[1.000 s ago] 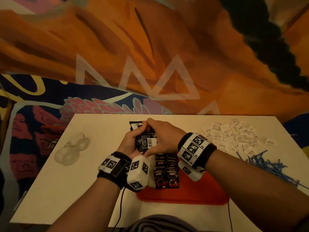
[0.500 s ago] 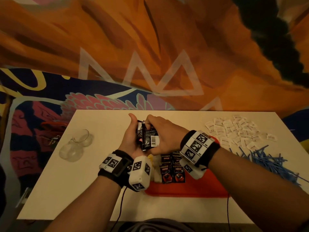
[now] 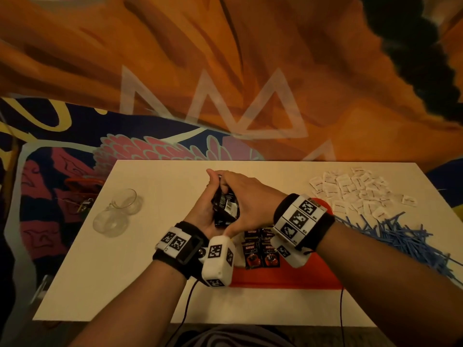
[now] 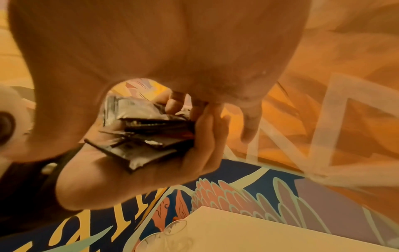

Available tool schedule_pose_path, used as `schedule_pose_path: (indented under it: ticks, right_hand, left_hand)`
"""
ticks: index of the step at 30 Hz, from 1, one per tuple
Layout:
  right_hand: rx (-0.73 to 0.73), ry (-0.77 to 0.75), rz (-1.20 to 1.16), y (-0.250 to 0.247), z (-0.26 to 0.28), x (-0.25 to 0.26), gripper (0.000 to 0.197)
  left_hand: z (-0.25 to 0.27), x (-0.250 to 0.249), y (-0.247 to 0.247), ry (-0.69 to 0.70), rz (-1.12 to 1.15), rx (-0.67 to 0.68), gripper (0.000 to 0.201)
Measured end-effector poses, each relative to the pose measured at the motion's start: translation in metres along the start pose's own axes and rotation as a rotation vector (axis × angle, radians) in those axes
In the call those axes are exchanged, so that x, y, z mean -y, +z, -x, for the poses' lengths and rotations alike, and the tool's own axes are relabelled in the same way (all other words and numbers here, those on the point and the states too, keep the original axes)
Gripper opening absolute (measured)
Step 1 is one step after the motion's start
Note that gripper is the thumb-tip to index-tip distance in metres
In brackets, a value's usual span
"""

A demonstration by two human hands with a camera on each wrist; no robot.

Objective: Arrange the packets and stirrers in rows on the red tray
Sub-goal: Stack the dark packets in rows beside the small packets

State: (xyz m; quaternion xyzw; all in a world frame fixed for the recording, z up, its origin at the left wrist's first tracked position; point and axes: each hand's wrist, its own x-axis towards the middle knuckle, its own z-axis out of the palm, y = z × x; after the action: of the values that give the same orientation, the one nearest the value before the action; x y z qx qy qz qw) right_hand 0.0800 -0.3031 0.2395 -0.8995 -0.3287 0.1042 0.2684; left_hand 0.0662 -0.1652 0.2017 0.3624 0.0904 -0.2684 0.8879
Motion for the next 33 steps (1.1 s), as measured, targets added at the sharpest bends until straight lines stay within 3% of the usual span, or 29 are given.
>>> schedule_pose_path:
  ticks: [3,5,10,14,19,28,33]
  right_hand:
    - [-0.023,0.033,-0.034,0.001,0.001,-0.004,0.071]
    - [-0.012,0.022,-0.074,0.002,0.001,-0.006,0.072]
    - [-0.019,0.04,-0.113,0.001,-0.001,-0.003,0.073]
    - [-0.115,0.074,-0.201,0.002,0.0,-0.009,0.06]
    - [-0.002,0.082,-0.253,0.001,0.002,-0.009,0.072]
    - [-0.071,0.052,-0.216,0.009,0.003,-0.004,0.067]
    - [-0.051,0.031,-0.178,0.012,0.004,-0.004,0.062]
  left_hand:
    - [0.0,0.0,0.001,-0.008,-0.012,-0.011,0.066]
    - [0.002,-0.001,0.0,0.006,0.011,-0.009,0.059]
    - [-0.001,0.002,0.004,0.029,-0.021,-0.084,0.067]
    - [0.004,0.001,-0.006,0.039,0.166,-0.057,0.055]
    - [0.005,0.003,-0.003,0.004,0.076,-0.046,0.048]
    - [-0.001,0.004,-0.004,0.108,0.025,-0.117,0.04]
    - [0.002,0.006,-0.001,0.06,-0.05,-0.071,0.059]
